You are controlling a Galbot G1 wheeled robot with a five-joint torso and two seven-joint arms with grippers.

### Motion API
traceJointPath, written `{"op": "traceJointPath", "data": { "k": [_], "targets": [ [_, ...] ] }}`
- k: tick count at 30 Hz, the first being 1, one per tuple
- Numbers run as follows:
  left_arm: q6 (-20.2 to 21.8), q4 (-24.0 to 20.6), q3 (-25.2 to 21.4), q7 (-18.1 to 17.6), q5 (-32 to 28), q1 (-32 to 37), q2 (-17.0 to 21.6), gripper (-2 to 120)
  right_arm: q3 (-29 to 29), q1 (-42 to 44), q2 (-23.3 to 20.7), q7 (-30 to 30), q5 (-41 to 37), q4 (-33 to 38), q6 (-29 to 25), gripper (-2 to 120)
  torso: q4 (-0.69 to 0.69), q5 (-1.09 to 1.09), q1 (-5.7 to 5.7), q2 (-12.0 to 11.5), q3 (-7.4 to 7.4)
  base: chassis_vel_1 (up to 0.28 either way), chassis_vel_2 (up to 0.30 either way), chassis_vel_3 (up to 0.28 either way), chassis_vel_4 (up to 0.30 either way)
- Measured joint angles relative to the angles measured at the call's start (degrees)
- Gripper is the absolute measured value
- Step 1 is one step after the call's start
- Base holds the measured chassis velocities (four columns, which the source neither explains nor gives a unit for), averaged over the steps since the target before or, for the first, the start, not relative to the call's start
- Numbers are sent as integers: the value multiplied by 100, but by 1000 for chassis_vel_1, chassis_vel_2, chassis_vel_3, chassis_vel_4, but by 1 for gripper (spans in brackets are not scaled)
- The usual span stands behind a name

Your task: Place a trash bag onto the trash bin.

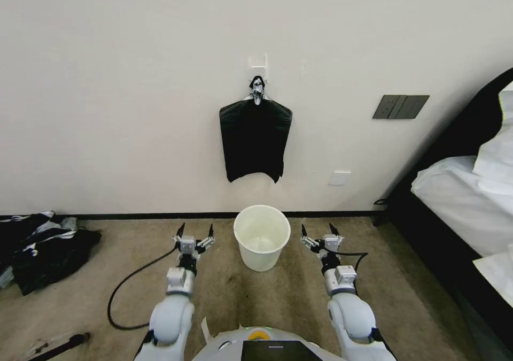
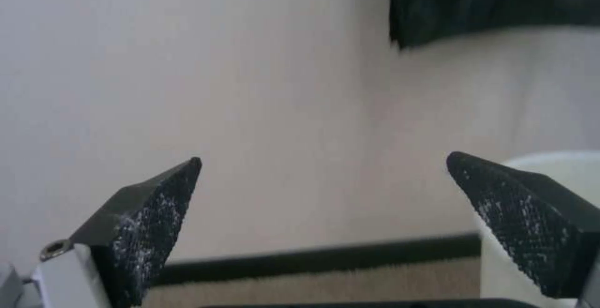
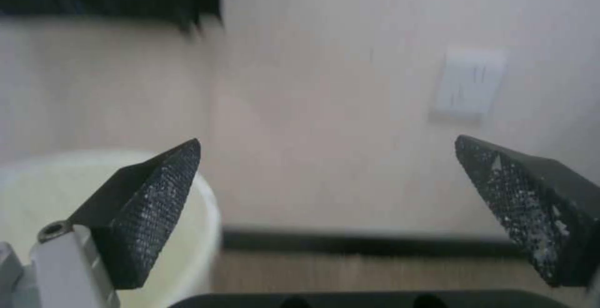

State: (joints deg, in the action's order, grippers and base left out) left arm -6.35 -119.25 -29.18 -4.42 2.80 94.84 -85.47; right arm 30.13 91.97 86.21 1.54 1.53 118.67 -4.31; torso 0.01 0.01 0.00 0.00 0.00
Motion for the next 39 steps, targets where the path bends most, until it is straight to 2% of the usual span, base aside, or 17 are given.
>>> {"op": "traceJointPath", "data": {
  "k": [1,2,4,5,7,13,19,24,28,29,34,39],
  "targets": [
    [-274,-198,102,-187,122,254,19,100,-74,162,17,81,90,225,-239,100,0,-1,0,0,0,0,0,0,0],
    [-274,-198,102,-187,122,254,19,100,-74,162,17,81,90,225,-239,100,0,-1,0,0,0,0,0,0,0],
    [-783,-561,249,-529,327,730,50,100,-253,554,60,283,304,756,-801,100,0,-1,0,0,0,0,0,0,0],
    [-868,-619,196,-600,328,796,52,100,-310,663,65,338,336,907,-957,100,0,0,0,1,-1,0,0,0,0],
    [-936,-675,106,-653,294,809,61,100,-351,763,34,400,231,1026,-1058,100,-1,-5,0,1,-1,0,0,0,0],
    [-1064,-741,-163,-656,139,810,142,100,-383,802,-45,436,52,1015,-1084,100,-1,0,0,1,0,0,0,0,0],
    [-1076,-757,-143,-594,55,812,213,100,-421,787,-91,433,-14,941,-1038,100,-1,-1,0,1,0,0,0,0,0],
    [-948,-760,-25,-574,43,748,304,100,-597,689,-257,348,-566,928,-745,100,-2,-1,0,1,0,0,0,0,0],
    [-935,-770,7,-536,-11,726,353,100,-1016,197,-548,190,-1398,924,-206,100,-1,-1,0,1,0,0,0,0,0],
    [-935,-770,7,-536,-11,726,353,100,-1016,197,-548,190,-1398,924,-206,100,-1,-1,0,1,0,0,0,0,0],
    [-925,-836,4,-473,-6,740,413,100,-1370,-609,-775,93,-2318,815,322,100,-2,-1,0,0,0,0,0,0,0],
    [-927,-893,-54,-461,-4,790,377,100,-1676,-1868,-933,176,-3815,673,934,100,-1,0,0,1,0,0,0,0,0]
  ]
}}
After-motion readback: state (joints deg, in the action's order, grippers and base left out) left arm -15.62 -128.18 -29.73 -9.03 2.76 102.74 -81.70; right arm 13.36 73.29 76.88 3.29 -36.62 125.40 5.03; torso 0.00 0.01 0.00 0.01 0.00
